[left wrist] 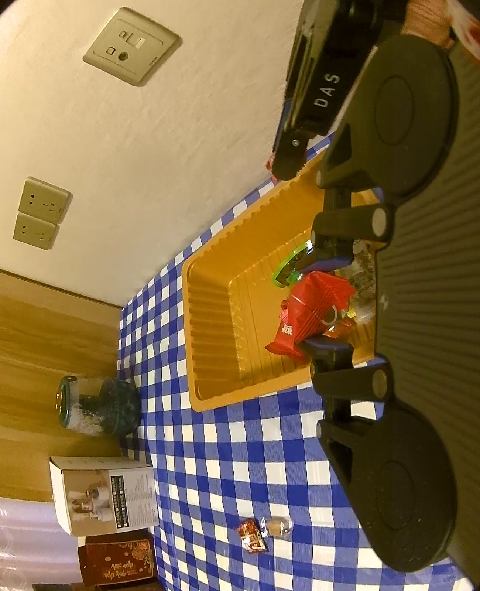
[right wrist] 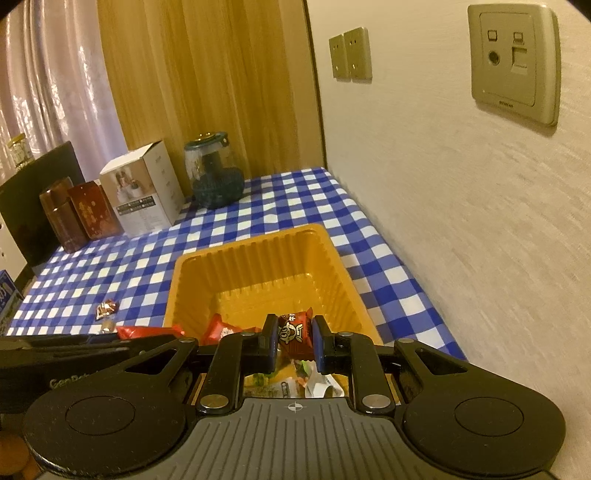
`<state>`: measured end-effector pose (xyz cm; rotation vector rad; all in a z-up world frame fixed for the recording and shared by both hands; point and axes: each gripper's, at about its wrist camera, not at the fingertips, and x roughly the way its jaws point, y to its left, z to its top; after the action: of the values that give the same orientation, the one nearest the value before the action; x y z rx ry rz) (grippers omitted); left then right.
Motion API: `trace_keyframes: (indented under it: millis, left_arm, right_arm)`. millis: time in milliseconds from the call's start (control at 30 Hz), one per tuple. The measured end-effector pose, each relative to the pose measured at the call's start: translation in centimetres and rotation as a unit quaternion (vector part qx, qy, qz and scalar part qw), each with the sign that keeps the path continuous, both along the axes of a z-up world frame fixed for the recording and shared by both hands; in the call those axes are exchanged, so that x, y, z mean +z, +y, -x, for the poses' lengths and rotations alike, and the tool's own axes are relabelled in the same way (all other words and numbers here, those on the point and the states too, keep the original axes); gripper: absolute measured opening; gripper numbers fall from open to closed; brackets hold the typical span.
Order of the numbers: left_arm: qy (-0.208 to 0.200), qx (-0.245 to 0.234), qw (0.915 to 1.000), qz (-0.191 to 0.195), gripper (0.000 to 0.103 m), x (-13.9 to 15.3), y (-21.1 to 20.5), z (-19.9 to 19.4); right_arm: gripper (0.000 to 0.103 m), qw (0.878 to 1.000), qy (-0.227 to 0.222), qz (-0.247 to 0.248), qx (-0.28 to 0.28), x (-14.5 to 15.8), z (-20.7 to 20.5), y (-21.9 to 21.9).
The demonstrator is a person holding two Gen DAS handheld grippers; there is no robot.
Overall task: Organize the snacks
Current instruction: 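Open both grippers to drop the red candies into the tray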
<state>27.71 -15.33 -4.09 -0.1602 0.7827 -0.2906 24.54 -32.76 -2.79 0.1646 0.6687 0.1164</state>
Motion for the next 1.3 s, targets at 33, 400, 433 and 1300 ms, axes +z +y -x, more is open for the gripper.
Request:
trace_keyframes:
  millis: [33,400,433,1300]
  left_arm:
    - [0.001,-0.002,1.0000,0.001,0.032,-0.1,-0.1,-0.2]
    - [0.004,0.016,0.9998,-0.008,0.041,-1.0,1.5,0.0]
    - [0.005,0.018,0.9998,-0.009,0.041,-1.0,1.7,0.1]
    - [0.010,0.031,0.9995,-0.005,0.041,-1.0,3.2,0.8]
  right_arm:
    - [0.019,1.000,0.001,0.000,0.000,-0.1,0.0,0.0]
    - [0.019,1.000,0.012,-0.004,-0.002,-0.5,0.0,-0.1]
    - [0.019,1.000,0.012,-0.004,-0.001,-0.5,-0.1,0.0]
    - [0.020,1.000,0.014,-0.008,0.024,-0.5,-1.5,1.5]
